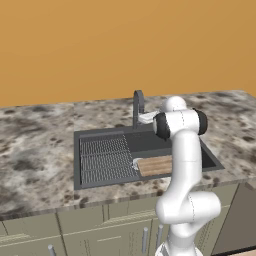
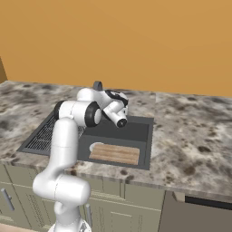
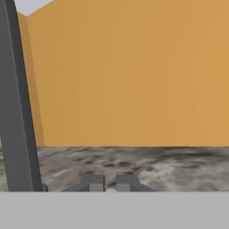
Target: Turn on the sink faucet with hot water and rinse the cutting board for ten seconds, then turn off the faucet. Push the cutting board to reach the water if necessary.
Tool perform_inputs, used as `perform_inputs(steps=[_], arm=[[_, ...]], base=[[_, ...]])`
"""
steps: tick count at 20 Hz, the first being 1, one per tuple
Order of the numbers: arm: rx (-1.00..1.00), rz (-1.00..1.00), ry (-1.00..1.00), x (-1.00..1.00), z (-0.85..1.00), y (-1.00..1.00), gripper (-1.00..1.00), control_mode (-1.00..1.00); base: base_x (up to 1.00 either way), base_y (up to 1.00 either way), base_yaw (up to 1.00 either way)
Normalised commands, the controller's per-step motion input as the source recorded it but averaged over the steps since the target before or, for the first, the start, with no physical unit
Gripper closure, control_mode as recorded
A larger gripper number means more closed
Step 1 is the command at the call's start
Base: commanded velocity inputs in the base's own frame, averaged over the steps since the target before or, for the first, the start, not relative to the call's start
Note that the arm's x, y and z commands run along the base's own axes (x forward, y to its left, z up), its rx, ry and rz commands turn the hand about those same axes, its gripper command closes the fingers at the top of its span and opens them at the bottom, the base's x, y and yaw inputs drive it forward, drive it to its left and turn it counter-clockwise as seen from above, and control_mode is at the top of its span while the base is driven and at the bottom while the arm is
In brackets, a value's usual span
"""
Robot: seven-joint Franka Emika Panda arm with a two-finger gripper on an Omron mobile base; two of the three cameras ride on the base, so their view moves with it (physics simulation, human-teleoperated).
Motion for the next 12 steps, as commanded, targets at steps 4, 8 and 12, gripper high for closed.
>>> perform_inputs(steps=[4, 8, 12], arm=[[0.02, 0.00, 0.00, -0.12, 0.00, -0.40, 1.00, -1.00], [0.00, 0.00, 0.00, -0.03, 0.00, -0.32, 1.00, -1.00], [0.00, 0.00, 0.00, -0.05, 0.00, -0.32, 1.00, -1.00]], base=[[0.00, 0.00, 0.00], [0.00, 0.00, 0.00], [0.00, 0.00, 0.00]])
